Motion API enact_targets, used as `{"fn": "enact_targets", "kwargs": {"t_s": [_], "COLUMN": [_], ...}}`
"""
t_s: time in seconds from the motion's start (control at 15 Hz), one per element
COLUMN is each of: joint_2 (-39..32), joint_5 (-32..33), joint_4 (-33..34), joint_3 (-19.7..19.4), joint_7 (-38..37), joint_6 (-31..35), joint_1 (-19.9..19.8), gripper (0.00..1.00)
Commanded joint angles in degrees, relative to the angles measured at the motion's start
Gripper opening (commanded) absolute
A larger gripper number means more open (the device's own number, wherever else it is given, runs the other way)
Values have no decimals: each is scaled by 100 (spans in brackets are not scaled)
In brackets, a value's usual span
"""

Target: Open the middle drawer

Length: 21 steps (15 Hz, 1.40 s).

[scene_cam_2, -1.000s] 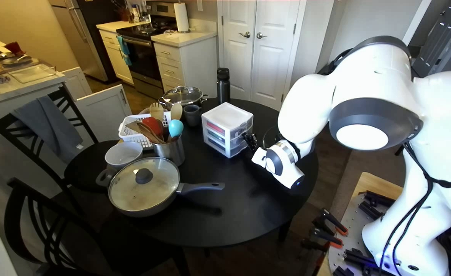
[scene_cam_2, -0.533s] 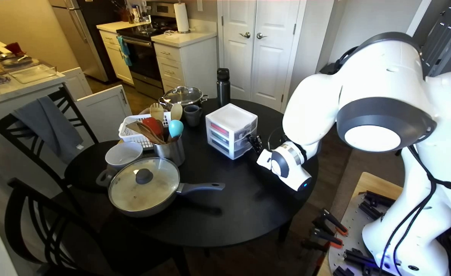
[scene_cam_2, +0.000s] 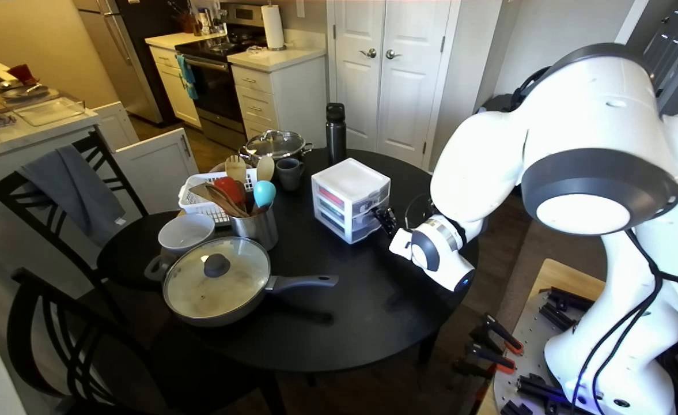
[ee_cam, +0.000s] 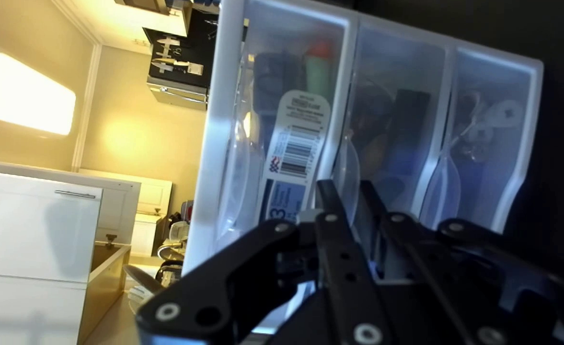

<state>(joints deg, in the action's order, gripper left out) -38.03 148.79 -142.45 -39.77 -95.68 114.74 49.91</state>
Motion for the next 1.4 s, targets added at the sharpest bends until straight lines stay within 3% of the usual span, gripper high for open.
{"fn": "enact_targets", "kwargs": {"t_s": [0.0, 0.33, 0.6, 0.67, 0.73, 0.87, 0.93, 1.0, 1.07, 1.13, 1.2, 1.27, 1.33], "joint_2": [463, 723, 827, 1474, 1564, 1798, 1343, 1316, 1688, 1224, 1460, 1442, 1429], "joint_5": [40, 47, 48, 48, 71, 38, -81, -255, -359, -549, -661, -806, -972], "joint_4": [-372, -250, -124, -202, -231, -304, -209, -165, -180, -56, -28, 24, 56], "joint_3": [-344, -873, -1084, -260, -83, 790, 23, 214, 1354, 370, 1686, 1833, 2232], "joint_7": [444, 828, 1050, 1773, 1931, 2447, 2111, 2337, 3000, 2629, 3144, 3307, 3521], "joint_6": [560, 1699, 2354, 2031, 1963, 1658, 1974, 1901, 1650, 1830, 1436, 1358, 1116], "joint_1": [600, 946, 1071, 124, -23, -808, 63, -157, -1458, -384, -1787, -1952, -2362], "gripper": [6, 6, 6, 6, 6, 6, 6, 6, 6, 6, 6, 6, 6]}}
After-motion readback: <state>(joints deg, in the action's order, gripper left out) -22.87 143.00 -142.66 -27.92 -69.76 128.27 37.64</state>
